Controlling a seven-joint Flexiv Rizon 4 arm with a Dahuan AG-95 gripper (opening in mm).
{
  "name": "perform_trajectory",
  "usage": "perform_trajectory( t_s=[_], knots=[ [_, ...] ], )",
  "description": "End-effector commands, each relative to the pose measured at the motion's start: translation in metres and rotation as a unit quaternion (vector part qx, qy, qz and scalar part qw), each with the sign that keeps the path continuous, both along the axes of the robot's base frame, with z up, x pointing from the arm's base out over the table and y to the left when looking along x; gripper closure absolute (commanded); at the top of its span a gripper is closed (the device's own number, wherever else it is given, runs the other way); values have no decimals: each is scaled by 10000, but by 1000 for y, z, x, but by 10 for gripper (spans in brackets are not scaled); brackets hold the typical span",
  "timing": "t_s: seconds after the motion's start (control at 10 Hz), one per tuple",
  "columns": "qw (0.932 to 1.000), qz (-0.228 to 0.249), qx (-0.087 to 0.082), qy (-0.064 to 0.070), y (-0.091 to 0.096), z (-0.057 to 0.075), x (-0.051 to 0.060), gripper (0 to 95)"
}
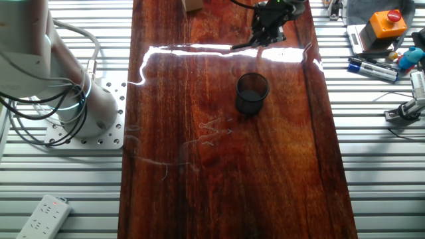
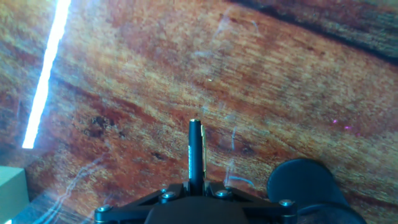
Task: Put the pen into the pen holder
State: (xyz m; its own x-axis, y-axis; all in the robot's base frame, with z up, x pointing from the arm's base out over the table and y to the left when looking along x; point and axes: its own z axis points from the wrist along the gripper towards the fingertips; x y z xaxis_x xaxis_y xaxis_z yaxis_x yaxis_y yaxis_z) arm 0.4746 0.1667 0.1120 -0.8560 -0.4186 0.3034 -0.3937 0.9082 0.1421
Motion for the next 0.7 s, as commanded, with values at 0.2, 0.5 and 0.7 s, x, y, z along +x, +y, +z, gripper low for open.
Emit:
perform_trajectory(
  t_s=[0.2,0.5,0.7],
  knots=[
    [9999,89,-40,125,-7,3,-7,950],
    [9997,132,-36,184,-16,7,-13,950],
    [9995,115,-90,287,-16,7,-13,950]
  ],
)
